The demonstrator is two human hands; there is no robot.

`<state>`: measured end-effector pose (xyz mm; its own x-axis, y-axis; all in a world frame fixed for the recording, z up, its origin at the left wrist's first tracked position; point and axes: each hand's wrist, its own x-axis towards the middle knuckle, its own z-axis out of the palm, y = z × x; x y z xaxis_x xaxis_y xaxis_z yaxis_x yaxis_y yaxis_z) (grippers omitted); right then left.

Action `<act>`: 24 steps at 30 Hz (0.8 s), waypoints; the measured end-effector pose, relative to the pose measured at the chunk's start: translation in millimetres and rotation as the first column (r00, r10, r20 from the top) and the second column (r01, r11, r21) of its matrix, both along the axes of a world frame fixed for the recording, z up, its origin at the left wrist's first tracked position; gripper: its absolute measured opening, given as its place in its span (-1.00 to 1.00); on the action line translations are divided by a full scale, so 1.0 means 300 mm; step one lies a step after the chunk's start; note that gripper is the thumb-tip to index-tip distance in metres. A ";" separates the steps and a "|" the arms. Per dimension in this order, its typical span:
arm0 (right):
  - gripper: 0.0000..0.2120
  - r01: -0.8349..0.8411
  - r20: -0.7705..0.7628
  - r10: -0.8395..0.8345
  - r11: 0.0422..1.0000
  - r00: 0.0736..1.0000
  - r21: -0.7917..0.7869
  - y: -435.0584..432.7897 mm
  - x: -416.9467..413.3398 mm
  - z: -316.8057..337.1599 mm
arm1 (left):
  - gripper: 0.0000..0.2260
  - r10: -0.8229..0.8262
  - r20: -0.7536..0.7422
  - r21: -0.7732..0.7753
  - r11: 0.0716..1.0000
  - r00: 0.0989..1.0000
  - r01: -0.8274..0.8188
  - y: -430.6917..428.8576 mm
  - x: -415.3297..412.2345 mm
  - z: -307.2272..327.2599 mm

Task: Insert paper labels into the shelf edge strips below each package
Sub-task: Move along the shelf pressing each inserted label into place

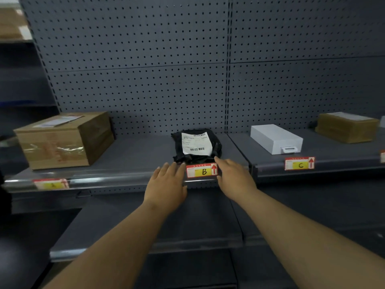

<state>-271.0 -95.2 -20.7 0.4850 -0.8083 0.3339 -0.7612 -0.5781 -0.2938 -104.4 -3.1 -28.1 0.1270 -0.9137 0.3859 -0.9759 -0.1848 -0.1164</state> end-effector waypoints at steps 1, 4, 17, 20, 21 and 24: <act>-0.43 0.003 -0.010 -0.003 1.000 1.000 -0.015 -0.004 0.001 -0.002 | -0.42 0.001 -0.001 0.001 1.000 1.000 -0.001 -0.005 0.007 -0.007; -0.44 0.006 -0.046 -0.008 0.999 0.999 -0.048 -0.010 0.001 -0.013 | -0.42 0.011 -0.026 -0.004 1.000 1.000 -0.011 -0.019 0.019 -0.022; -0.47 0.020 -0.071 -0.027 0.994 0.997 -0.103 -0.026 0.004 -0.037 | -0.45 -0.003 -0.057 -0.079 0.997 0.998 -0.001 -0.051 0.032 -0.052; -0.47 0.020 -0.067 -0.027 0.994 0.997 -0.104 -0.029 0.006 -0.040 | -0.49 -0.003 -0.075 -0.080 0.997 0.997 -0.003 -0.055 0.032 -0.048; -0.47 0.019 -0.066 -0.026 0.994 0.997 -0.106 -0.029 0.005 -0.042 | -0.51 -0.003 -0.079 -0.083 0.997 0.997 -0.004 -0.056 0.032 -0.047; -0.46 0.017 -0.080 -0.027 0.993 0.996 -0.119 -0.030 0.003 -0.047 | -0.57 -0.002 -0.069 -0.094 0.996 0.998 -0.005 -0.056 0.033 -0.047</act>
